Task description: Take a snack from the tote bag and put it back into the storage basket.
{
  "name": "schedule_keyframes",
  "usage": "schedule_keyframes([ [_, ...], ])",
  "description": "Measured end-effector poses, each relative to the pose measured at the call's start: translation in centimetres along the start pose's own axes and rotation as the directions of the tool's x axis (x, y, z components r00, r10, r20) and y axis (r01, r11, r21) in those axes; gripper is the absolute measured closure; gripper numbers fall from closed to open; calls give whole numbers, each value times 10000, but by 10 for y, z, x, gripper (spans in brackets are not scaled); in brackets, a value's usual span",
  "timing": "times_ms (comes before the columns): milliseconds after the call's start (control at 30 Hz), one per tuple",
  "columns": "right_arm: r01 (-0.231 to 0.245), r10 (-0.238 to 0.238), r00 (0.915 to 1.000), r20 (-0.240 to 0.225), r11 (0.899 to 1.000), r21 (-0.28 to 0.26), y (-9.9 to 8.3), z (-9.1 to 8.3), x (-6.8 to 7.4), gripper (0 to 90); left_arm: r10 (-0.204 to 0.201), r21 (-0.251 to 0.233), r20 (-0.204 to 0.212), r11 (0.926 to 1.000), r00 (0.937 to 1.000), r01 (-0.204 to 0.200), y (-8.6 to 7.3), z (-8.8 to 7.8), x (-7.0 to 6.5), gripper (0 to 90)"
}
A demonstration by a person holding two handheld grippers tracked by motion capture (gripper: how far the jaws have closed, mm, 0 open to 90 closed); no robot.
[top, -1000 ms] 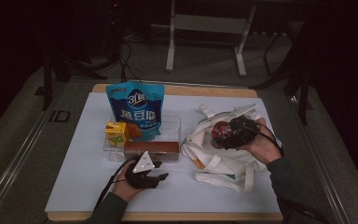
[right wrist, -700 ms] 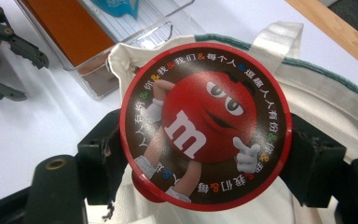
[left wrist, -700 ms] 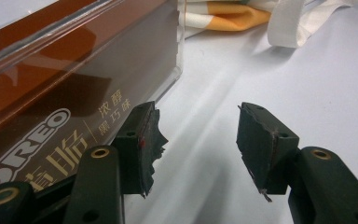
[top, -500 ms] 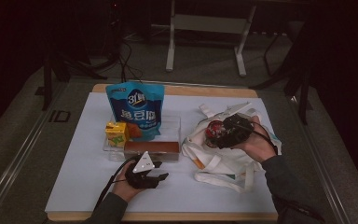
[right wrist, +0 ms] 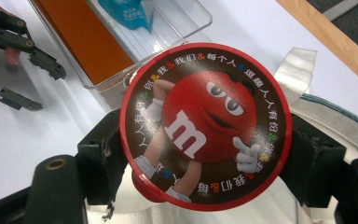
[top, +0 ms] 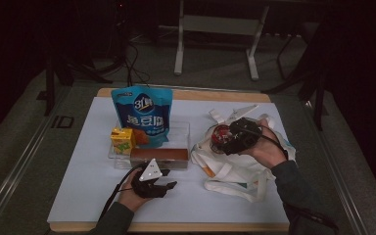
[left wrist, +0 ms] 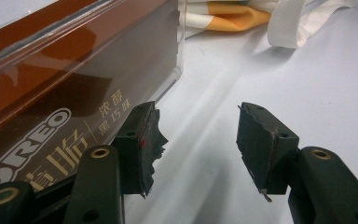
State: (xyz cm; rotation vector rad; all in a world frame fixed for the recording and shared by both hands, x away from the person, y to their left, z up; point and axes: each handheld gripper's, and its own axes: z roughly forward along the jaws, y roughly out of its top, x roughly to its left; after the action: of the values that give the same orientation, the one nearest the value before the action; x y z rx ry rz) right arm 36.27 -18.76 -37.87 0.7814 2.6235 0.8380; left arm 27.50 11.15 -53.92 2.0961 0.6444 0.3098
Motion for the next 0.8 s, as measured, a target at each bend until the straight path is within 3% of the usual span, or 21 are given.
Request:
schedule_keyframes([
  [800,156,-164,9996,-222,9992,-364,18,2,7,252,-23,-12,2,10000,10000,23,0,0,0,476],
])
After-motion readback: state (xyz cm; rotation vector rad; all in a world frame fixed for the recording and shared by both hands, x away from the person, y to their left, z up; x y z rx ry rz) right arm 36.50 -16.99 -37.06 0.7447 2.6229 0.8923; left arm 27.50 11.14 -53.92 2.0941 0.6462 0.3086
